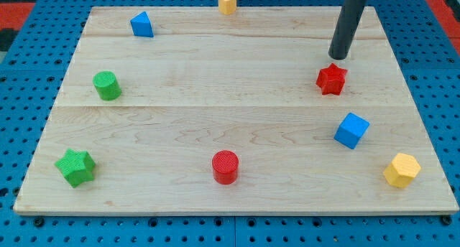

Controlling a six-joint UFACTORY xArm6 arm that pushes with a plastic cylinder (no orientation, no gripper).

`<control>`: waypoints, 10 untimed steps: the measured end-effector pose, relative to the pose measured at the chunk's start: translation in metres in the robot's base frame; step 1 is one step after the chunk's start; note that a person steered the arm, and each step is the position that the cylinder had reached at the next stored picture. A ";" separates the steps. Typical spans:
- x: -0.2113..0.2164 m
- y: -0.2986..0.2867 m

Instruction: Move red star left to the blue cube

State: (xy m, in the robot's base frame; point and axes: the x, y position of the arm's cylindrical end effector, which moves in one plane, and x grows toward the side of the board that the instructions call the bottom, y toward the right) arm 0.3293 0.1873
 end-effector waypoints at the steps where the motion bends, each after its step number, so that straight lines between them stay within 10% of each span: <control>1: -0.002 0.000; 6: 0.053 -0.020; 8: 0.141 -0.031; 10: 0.104 -0.060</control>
State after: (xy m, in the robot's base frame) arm 0.4328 0.1277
